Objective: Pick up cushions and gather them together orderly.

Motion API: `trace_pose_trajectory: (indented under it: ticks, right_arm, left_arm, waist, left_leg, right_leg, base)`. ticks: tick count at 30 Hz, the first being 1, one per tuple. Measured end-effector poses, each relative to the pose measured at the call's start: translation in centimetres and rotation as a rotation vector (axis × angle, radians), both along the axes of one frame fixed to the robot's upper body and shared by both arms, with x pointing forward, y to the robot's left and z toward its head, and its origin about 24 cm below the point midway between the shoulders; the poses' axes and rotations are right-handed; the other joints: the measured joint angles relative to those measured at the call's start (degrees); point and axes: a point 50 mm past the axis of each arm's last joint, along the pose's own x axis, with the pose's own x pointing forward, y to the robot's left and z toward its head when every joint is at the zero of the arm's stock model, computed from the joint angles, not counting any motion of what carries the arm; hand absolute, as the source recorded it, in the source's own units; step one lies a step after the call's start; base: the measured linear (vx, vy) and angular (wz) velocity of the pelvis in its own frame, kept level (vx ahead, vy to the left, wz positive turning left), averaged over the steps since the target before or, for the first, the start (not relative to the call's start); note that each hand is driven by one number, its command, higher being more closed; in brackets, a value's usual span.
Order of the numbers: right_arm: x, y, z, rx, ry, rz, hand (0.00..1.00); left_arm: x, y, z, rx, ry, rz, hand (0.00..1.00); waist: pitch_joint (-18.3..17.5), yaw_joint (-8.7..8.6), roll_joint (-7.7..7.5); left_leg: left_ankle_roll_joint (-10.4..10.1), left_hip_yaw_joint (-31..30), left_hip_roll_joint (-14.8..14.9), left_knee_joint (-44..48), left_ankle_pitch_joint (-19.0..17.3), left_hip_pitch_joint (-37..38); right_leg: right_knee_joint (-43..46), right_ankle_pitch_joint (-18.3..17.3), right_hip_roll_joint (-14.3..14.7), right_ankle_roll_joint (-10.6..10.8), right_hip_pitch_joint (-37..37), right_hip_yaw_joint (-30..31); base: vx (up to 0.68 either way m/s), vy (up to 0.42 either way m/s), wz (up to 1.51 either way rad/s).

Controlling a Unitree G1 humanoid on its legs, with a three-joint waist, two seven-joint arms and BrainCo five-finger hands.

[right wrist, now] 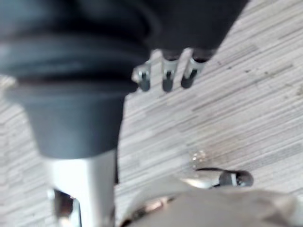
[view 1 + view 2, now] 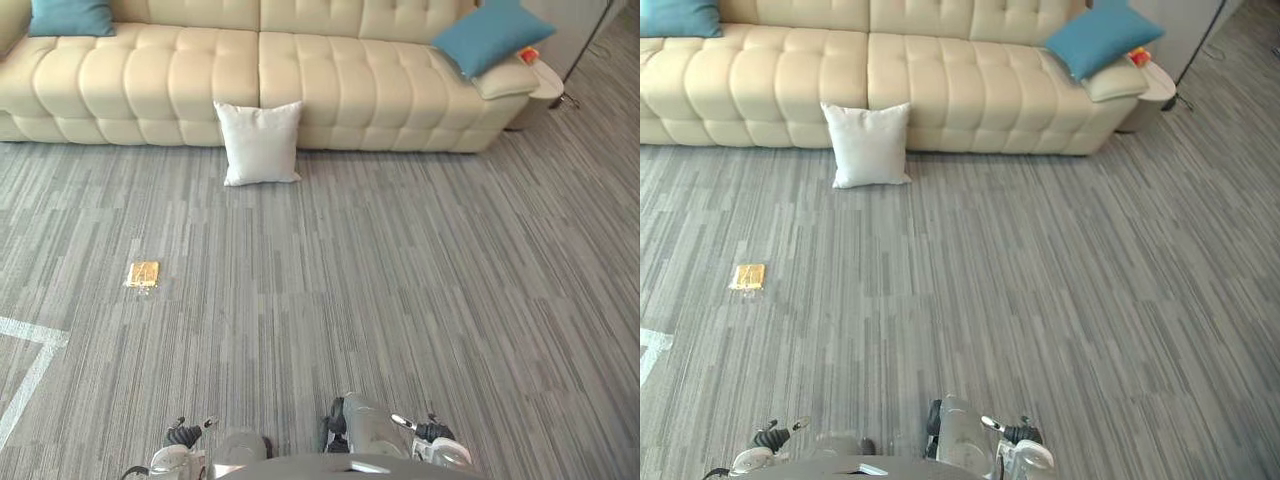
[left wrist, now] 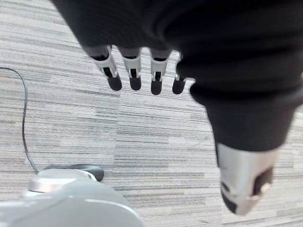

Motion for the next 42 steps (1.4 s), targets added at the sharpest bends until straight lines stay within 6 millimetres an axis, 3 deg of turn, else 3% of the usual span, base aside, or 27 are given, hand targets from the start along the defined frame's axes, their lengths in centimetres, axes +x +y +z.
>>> trace_pose_trajectory:
  ticks: [2,3,4,6,7,8,9,12,13,14,15,16,17,19,22,23,26,27,28,29,31,33,36,39,41,42]
  right_arm:
    - [0.1,-0.3,0.1,-0.005,-0.005,-0.010,0.00]
    - [0.2,-0.8,0.2,-0.019,-0.006,-0.007,0.00]
    - [-0.1,-0.6,0.1,-0.013,0.005,-0.007,0.00]
    - [-1.0,0.2,-0.3,0.012,0.031,-0.019,0.00]
    - [-1.2,0.4,-0.4,0.018,0.034,-0.024,0.00]
    - [-0.6,0.1,-0.2,0.014,0.013,-0.035,0.00]
    - [-0.2,0.0,-0.1,0.016,-0.002,-0.055,0.00]
    - [0.1,-0.2,0.2,0.005,-0.023,-0.052,0.00]
    - [0.0,-0.3,0.3,-0.002,-0.029,-0.049,0.00]
    - [-0.1,-0.5,0.5,-0.011,-0.038,-0.050,0.00]
    - [-0.2,-0.5,0.5,-0.013,-0.040,-0.050,0.00]
    - [-0.2,-0.6,0.5,-0.015,-0.046,-0.052,0.00]
    - [0.0,-0.6,0.6,-0.013,-0.055,-0.056,0.00]
    - [0.4,-0.7,0.8,-0.016,-0.070,-0.055,0.00]
    - [0.8,-0.1,0.9,0.005,-0.088,-0.053,0.00]
    - [0.9,0.4,0.8,0.016,-0.089,-0.049,0.00]
    - [0.6,1.5,0.5,0.048,-0.079,-0.055,0.00]
    - [0.4,1.6,0.4,0.048,-0.071,-0.051,0.00]
    - [0.1,1.3,0.2,0.043,-0.055,-0.047,0.00]
    - [-0.1,1.4,0.1,0.045,-0.045,-0.046,0.00]
    - [-0.3,2.9,-0.4,0.089,-0.016,-0.042,0.00]
    - [-0.6,3.3,-0.6,0.105,-0.002,-0.046,0.00]
    - [-0.8,3.2,-0.8,0.108,0.019,-0.050,0.00]
    - [-0.3,2.7,-0.6,0.097,0.002,-0.053,0.00]
    - [0.2,2.7,-0.5,0.098,-0.013,-0.031,0.00]
    - [0.3,2.6,-0.4,0.094,-0.014,-0.029,0.00]
  left_arm:
    - [1.0,-0.8,0.1,-0.018,-0.023,-0.005,0.00]
    - [1.6,-1.5,0.2,-0.032,-0.037,-0.019,0.00]
    - [1.9,-2.0,0.1,-0.043,-0.040,-0.031,0.00]
    - [2.2,-2.1,0.2,-0.045,-0.046,-0.044,0.00]
    - [2.2,-2.5,0.1,-0.057,-0.046,-0.042,0.00]
    - [2.7,-3.1,0.2,-0.075,-0.058,-0.049,0.00]
    - [2.9,-3.5,0.2,-0.084,-0.070,-0.046,0.00]
    - [2.6,-3.3,0.1,-0.101,-0.075,0.025,0.00]
    - [2.6,-3.3,0.2,-0.111,-0.084,0.037,0.00]
    - [3.0,-3.3,0.4,-0.116,-0.108,0.055,0.00]
    - [3.1,-3.1,0.5,-0.116,-0.121,0.069,0.00]
    - [3.5,-2.7,0.8,-0.114,-0.150,0.100,0.00]
    - [3.8,-2.5,1.0,-0.112,-0.168,0.120,0.00]
    - [4.1,-2.4,1.2,-0.115,-0.191,0.145,0.00]
    - [4.5,-2.1,1.5,-0.110,-0.212,0.149,0.00]
    - [4.7,-2.1,1.6,-0.108,-0.222,0.147,0.00]
    - [4.7,-2.1,1.6,-0.107,-0.217,0.141,0.00]
    - [4.4,-2.4,1.4,-0.112,-0.202,0.135,0.00]
    - [3.8,-2.5,1.1,-0.116,-0.178,0.134,0.00]
    - [3.6,-2.6,1.0,-0.117,-0.172,0.136,0.00]
    - [3.7,-1.4,1.1,-0.086,-0.165,0.116,0.00]
    - [3.6,-0.9,1.1,-0.079,-0.158,0.116,0.00]
    - [3.1,-0.7,0.8,-0.075,-0.133,0.113,0.00]
    - [2.4,-0.9,0.5,-0.071,-0.098,0.080,0.00]
    - [1.7,-0.5,0.4,-0.058,-0.077,0.069,0.00]
    - [1.5,-0.5,0.3,-0.056,-0.071,0.072,0.00]
  waist:
    - [1.0,-0.39,1.60]
    - [1.8,-1.07,2.53]
    - [2.4,-1.75,2.05]
    - [3.1,-2.09,0.16]
    - [3.2,-2.40,-0.15]
    - [4.0,-2.58,1.59]
    - [4.4,-3.30,2.35]
    - [4.3,-3.48,2.91]
    - [4.3,-3.36,3.24]
    - [4.2,-3.13,3.48]
    - [4.2,-2.82,3.46]
    - [4.2,-1.76,3.39]
    - [4.2,-0.65,3.27]
    - [4.2,0.20,3.23]
    - [4.2,1.21,2.74]
    - [4.1,1.98,2.23]
    - [3.3,2.46,1.14]
    - [2.4,2.53,1.54]
    - [1.3,2.78,2.33]
    - [1.0,2.98,2.27]
    - [-0.9,2.54,-1.79]
    - [-1.7,2.86,-2.99]
    - [-2.2,2.92,-2.83]
    - [-1.8,1.83,-1.64]
    - [-1.9,1.79,-2.01]
    - [-1.8,1.76,-1.89]
  left_leg:
    - [-0.3,-1.4,2.2,-3.5,-0.1,2.9]
    - [-0.5,-2.5,3.5,-5.8,0.0,5.0]
    - [-0.7,-3.1,3.6,-6.7,0.1,6.7]
    - [-1.9,-4.1,2.7,-6.8,-0.5,9.7]
    - [-3.4,-4.5,3.6,-6.6,-1.1,11.6]
    - [-6.0,-4.3,5.4,-5.2,0.2,11.6]
    - [-9.7,-4.0,6.4,-2.2,2.9,10.8]
    - [-13.8,-3.9,9.2,14.8,11.8,6.3]
    - [-15.9,-4.3,10.6,25.7,14.2,2.2]
    - [-16.7,-3.3,12.0,37.3,14.2,-2.6]
    - [-17.2,-1.8,12.9,41.9,13.9,-4.9]
    - [-16.6,2.7,15.0,49.3,12.8,-9.5]
    - [-14.7,7.1,16.6,52.4,10.7,-13.3]
    - [-11.8,10.8,17.4,52.4,7.6,-18.0]
    - [-8.9,15.3,18.2,43.8,4.4,-23.0]
    - [-8.4,17.8,17.9,36.4,3.9,-23.6]
    - [-7.9,19.5,14.9,16.4,6.9,-23.8]
    - [-7.7,19.5,13.7,9.4,10.6,-23.7]
    - [-6.8,19.2,13.2,4.9,17.8,-23.5]
    - [-5.7,18.9,12.9,4.8,21.3,-23.2]
    - [-3.2,20.6,9.1,5.6,19.3,-23.0]
    - [-2.3,21.4,8.0,8.4,15.6,-22.9]
    - [-1.5,21.7,5.7,8.9,11.7,-20.7]
    - [-1.4,21.0,2.9,4.5,9.6,-14.7]
    - [-0.4,20.5,1.9,2.3,8.8,-10.0]
    - [-0.3,20.2,1.7,1.7,8.5,-8.6]
  right_leg:
    - [-9.5,3.0,2.5,-1.5,-2.7,-2.9]
    - [-16.9,7.1,3.8,-1.5,-4.1,-3.3]
    - [-24.0,11.6,3.9,-1.4,-4.9,-2.8]
    - [-31.0,16.2,2.3,-1.1,-4.6,-1.7]
    - [-29.3,24.3,2.2,-5.0,-4.2,-1.1]
    - [-23.4,21.6,2.7,-7.7,-5.8,-2.1]
    - [-18.8,17.8,2.8,-8.7,-6.2,-3.3]
    - [-16.7,10.6,5.6,-9.8,-0.9,-4.3]
    - [-17.9,8.7,7.2,-9.7,2.6,-4.2]
    - [-19.7,7.5,8.7,-9.8,6.1,-4.2]
    - [-20.7,7.2,9.3,-10.0,7.7,-3.9]
    - [-23.1,6.6,10.6,-10.4,11.6,-2.8]
    - [-25.0,6.3,11.2,-10.4,15.0,-0.8]
    - [-27.8,6.3,11.2,-10.4,19.0,1.4]
    - [-32.0,6.2,10.7,-9.5,25.5,3.1]
    - [-32.7,5.6,9.7,-8.3,27.7,3.8]
    - [-34.1,3.5,6.7,-4.7,32.1,3.7]
    - [-34.6,2.6,6.0,-3.2,33.2,4.1]
    - [-34.8,1.1,5.4,-0.8,34.6,5.2]
    - [-34.8,0.7,5.0,-0.2,34.9,5.7]
    - [-33.9,1.2,0.5,1.8,34.3,6.6]
    - [-32.9,3.1,-1.5,2.7,34.5,6.9]
    - [-24.6,4.2,-3.9,3.6,32.5,7.0]
    - [1.1,8.6,-7.2,3.2,22.1,9.4]
    - [12.7,5.6,-7.6,1.8,16.4,8.9]
    - [13.9,4.6,-7.5,1.2,15.2,8.0]
  base:
    - [0.42,-0.093,0.39]
    - [0.52,-0.134,0.60]
    - [0.54,-0.156,0.63]
    - [0.60,-0.221,0.58]
    - [0.74,-0.327,0.48]
    - [0.74,-0.387,0.35]
    - [0.62,-0.351,0.18]
    - [0.68,-0.349,0.08]
    - [0.70,-0.300,0.06]
    - [0.46,-0.184,0.01]
    - [0.49,-0.169,-0.25]
    - [0.44,-0.122,-0.57]
    - [0.52,-0.133,-0.63]
    - [0.39,-0.041,-0.53]
    - [0.39,0.043,-0.40]
    - [0.36,0.117,-0.30]
    - [0.37,0.177,-0.14]
    - [0.38,0.293,-0.24]
    - [0.48,0.367,-0.31]
    - [0.43,0.341,-0.25]
    - [0.45,0.342,-0.05]
    - [0.40,0.297,-0.03]
    - [0.25,0.217,0.00]
    - [0.28,0.241,0.21]
    - [0.24,0.097,0.22]
    - [0.33,0.058,0.18]
